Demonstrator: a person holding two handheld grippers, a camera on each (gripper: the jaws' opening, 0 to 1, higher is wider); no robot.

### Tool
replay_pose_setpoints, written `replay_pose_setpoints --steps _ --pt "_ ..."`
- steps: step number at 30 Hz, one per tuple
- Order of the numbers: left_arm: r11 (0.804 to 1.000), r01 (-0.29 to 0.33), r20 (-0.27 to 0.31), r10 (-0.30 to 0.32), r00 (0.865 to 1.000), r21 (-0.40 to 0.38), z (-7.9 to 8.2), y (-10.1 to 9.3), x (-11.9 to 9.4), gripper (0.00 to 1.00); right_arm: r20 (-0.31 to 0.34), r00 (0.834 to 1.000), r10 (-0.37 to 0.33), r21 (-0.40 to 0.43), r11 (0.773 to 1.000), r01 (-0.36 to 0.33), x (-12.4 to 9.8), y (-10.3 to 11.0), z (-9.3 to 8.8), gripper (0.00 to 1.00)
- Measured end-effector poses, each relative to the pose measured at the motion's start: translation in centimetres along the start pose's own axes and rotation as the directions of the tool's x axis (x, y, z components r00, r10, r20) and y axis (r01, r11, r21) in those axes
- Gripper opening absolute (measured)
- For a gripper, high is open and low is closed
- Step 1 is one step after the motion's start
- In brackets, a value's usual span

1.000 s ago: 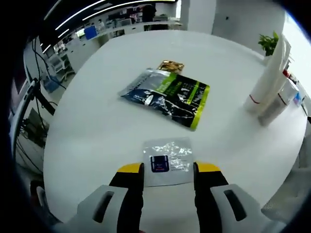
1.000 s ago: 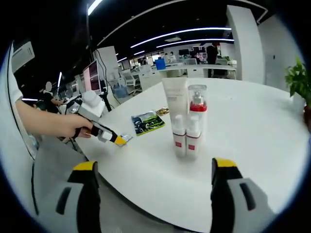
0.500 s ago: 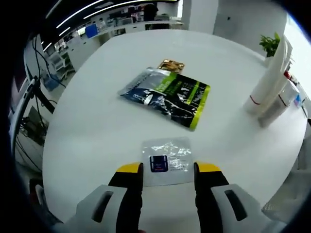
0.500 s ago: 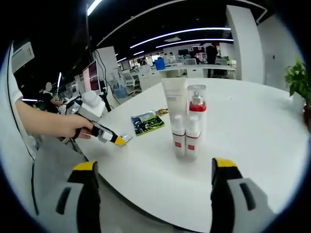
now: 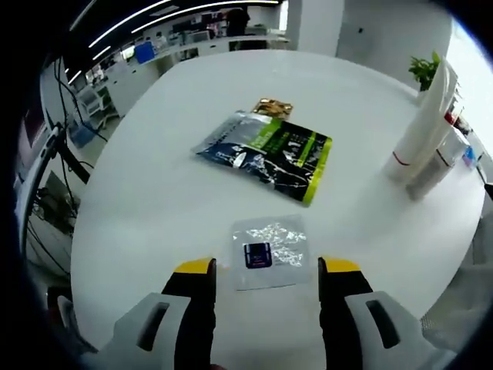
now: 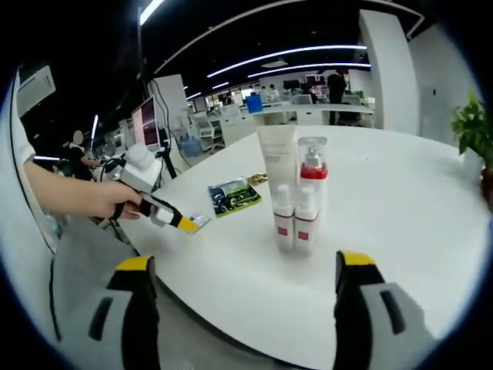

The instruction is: Arrange the skincare products in the storage area until every visible bottle or jar stands upright without overlapping.

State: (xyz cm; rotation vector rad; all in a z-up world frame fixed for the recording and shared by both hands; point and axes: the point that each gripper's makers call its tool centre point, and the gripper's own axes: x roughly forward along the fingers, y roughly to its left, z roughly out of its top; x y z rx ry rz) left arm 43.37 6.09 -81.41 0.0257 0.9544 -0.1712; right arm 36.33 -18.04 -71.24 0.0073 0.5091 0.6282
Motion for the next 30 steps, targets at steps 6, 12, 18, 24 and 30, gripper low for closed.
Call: replay_pose_setpoints --steps 6,12,18,24,30 --pt "0.998 0.045 0.07 -0.049 0.996 0.053 0.8 -0.9 -0.9 0.61 0.001 1.0 0.002 -0.008 1.0 -0.002 0.0 0.1 0.0 0.97" --pt "0.986 0.165 0.131 -0.167 0.977 0.033 1.3 -2.5 -1.6 0.7 0.007 1.0 0.003 -0.012 1.0 -0.003 -0.1 0.1 0.1 0.97" --pt "0.977 0.196 0.168 -0.207 0.964 0.081 1.0 -2.5 -3.1 0.82 0.011 1.0 0.002 -0.014 1.0 -0.002 -0.1 0.0 0.1 0.97" --pt "0.972 0.212 0.174 -0.228 0.958 0.104 0.3 -2.0 -4.2 0.89 0.011 1.0 0.006 -0.016 1.0 -0.006 -0.1 0.1 0.1 0.97" --pt "0.956 0.249 0.164 -0.274 0.948 0.155 -0.6 -2.5 -5.1 0.97 0.007 1.0 0.012 -0.02 1.0 -0.012 -0.1 0.3 0.1 0.96"
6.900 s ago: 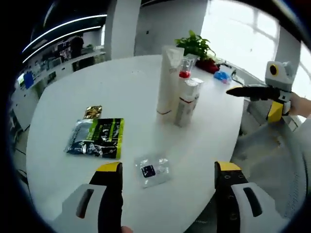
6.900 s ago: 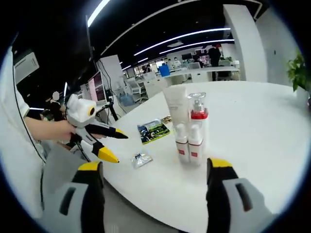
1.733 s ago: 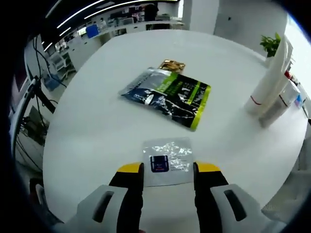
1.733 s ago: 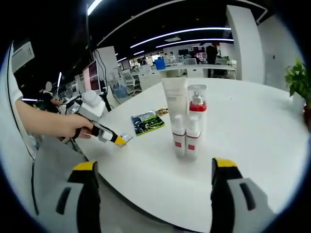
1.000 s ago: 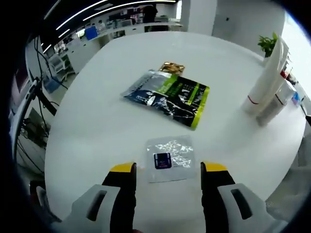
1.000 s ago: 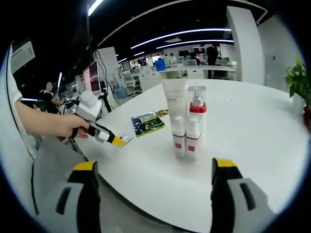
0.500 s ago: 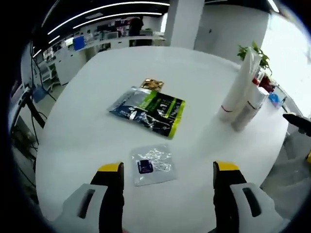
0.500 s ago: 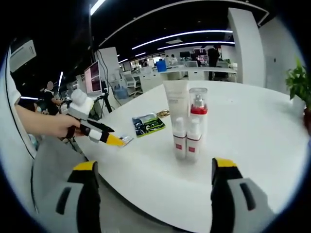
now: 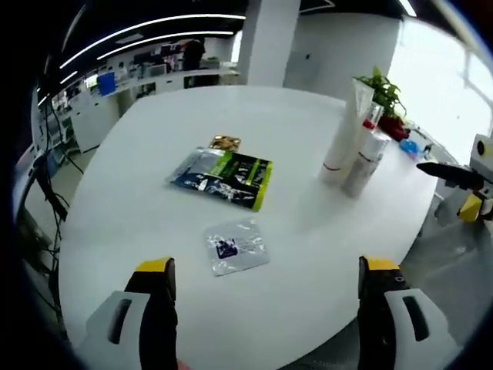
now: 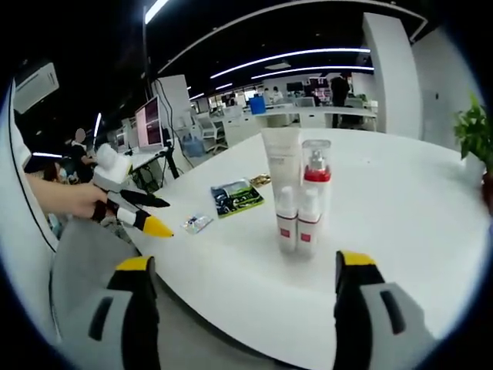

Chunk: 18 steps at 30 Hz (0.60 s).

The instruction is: Arrange the skincare products in the storage area until every visible bottle or jar stands upright without overlapping.

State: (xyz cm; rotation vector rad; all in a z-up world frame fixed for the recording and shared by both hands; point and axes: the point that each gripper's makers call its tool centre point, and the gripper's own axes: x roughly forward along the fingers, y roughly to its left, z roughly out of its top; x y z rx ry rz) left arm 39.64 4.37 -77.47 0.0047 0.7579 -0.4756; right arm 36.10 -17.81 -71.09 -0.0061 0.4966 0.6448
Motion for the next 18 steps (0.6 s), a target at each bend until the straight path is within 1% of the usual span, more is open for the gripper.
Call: replay_pose_setpoints --steps 4,8,10,13,18 --pt "1.0 0.023 -0.014 -0.023 1.0 0.004 -0.5 -0.5 -0.3 0.97 0.0 1.0 0.002 -0.002 1.0 -0.002 0.0 0.0 0.0 0.96" --pt "0.999 0.036 0.002 -0.036 0.999 -0.003 -0.6 -1.0 -0.7 0.97 0.003 1.0 0.0 0.002 1.0 0.0 0.0 0.0 0.1 0.96" --pt "0.999 0.044 -0.017 -0.044 0.999 0.019 -0.8 -1.2 -0.6 0.97 0.003 1.0 0.0 0.001 1.0 0.0 -0.1 0.0 0.1 0.96" --pt "0.998 0.036 -0.022 -0.035 0.999 0.055 -0.7 -1.3 -0.5 0.97 0.003 1.0 0.001 -0.002 1.0 -0.001 -0.1 0.1 0.1 0.96" --pt "0.998 0.033 -0.028 -0.031 0.999 0.055 -0.6 -1.1 -0.4 0.97 0.005 1.0 -0.002 0.001 1.0 0.002 -0.1 0.0 0.1 0.96"
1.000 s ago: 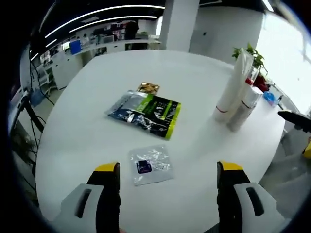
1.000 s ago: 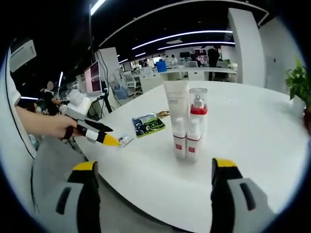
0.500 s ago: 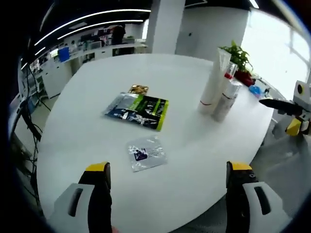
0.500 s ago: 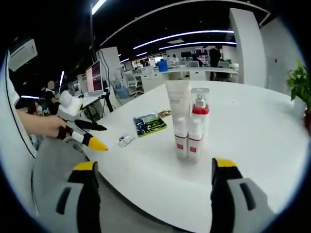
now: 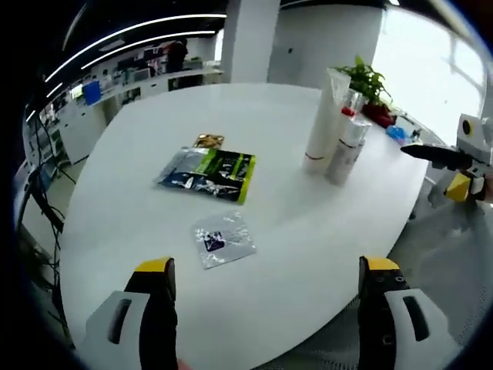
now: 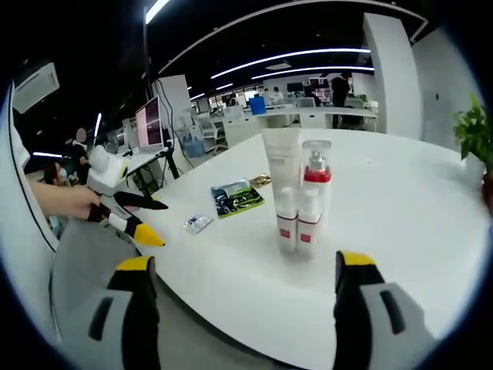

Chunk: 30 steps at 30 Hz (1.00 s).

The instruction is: Arrange the skincare products in the storage area until every visible bottle or jar stands upright without overlapping.

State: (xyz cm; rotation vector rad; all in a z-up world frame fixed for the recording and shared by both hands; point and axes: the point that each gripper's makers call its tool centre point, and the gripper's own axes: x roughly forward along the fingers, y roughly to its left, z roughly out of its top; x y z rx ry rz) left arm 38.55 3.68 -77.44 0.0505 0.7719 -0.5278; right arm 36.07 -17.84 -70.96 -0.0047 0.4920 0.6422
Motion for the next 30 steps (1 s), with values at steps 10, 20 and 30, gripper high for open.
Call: replay_pose_setpoints --steps 10,20,30 --pt "0.996 -0.015 0.003 0.015 1.0 -0.086 0.9 0.8 0.6 0.97 -0.004 1.0 -0.003 0.003 1.0 0.003 0.0 -0.1 -0.1 0.96" --pt "0.988 -0.038 0.0 0.039 0.999 -0.147 3.4 0.8 3.3 0.97 -0.005 1.0 -0.013 0.019 1.0 0.013 0.0 -0.4 -0.1 0.96" --pt "0.981 -0.069 -0.037 0.063 0.997 -0.18 6.0 1.1 7.0 0.97 -0.014 1.0 -0.023 0.023 0.999 0.023 0.1 -0.6 -0.3 0.96"
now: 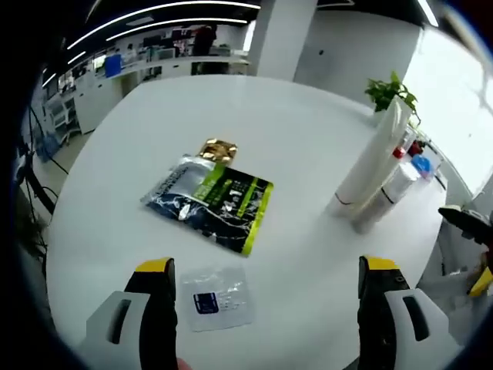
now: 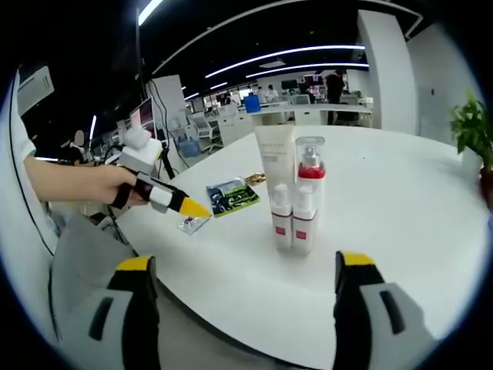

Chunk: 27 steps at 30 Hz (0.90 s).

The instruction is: Arrange the skincare products in the storage area until every visible bottle or jar stands upright without overlapping.

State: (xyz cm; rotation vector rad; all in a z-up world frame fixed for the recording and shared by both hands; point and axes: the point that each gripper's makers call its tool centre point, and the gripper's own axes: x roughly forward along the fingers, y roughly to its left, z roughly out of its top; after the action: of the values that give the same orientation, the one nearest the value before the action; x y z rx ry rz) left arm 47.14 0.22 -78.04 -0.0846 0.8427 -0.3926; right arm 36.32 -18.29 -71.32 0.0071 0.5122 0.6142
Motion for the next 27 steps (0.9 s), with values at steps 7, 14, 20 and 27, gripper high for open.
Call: replay_pose_setpoints --steps 7,14,20,27 --pt "0.993 -0.062 -0.017 0.061 0.998 -0.097 1.6 0.6 2.4 0.97 -0.004 1.0 -0.006 0.005 1.0 0.006 0.0 -0.1 0.0 0.96" --pt "0.956 -0.176 -0.074 0.163 0.984 -0.233 1.7 2.3 3.7 0.97 -0.002 1.0 -0.013 0.025 1.0 0.013 0.0 -0.4 0.0 0.96" --pt "0.934 -0.221 -0.095 0.202 0.975 -0.28 2.2 2.7 4.8 0.97 0.002 1.0 -0.023 0.041 0.999 0.023 -0.1 -0.6 0.0 0.96" --pt "0.89 -0.311 -0.119 0.287 0.95 -0.335 3.2 3.8 6.2 0.97 0.002 0.999 -0.032 0.054 0.998 0.031 -0.1 -0.8 0.0 0.96"
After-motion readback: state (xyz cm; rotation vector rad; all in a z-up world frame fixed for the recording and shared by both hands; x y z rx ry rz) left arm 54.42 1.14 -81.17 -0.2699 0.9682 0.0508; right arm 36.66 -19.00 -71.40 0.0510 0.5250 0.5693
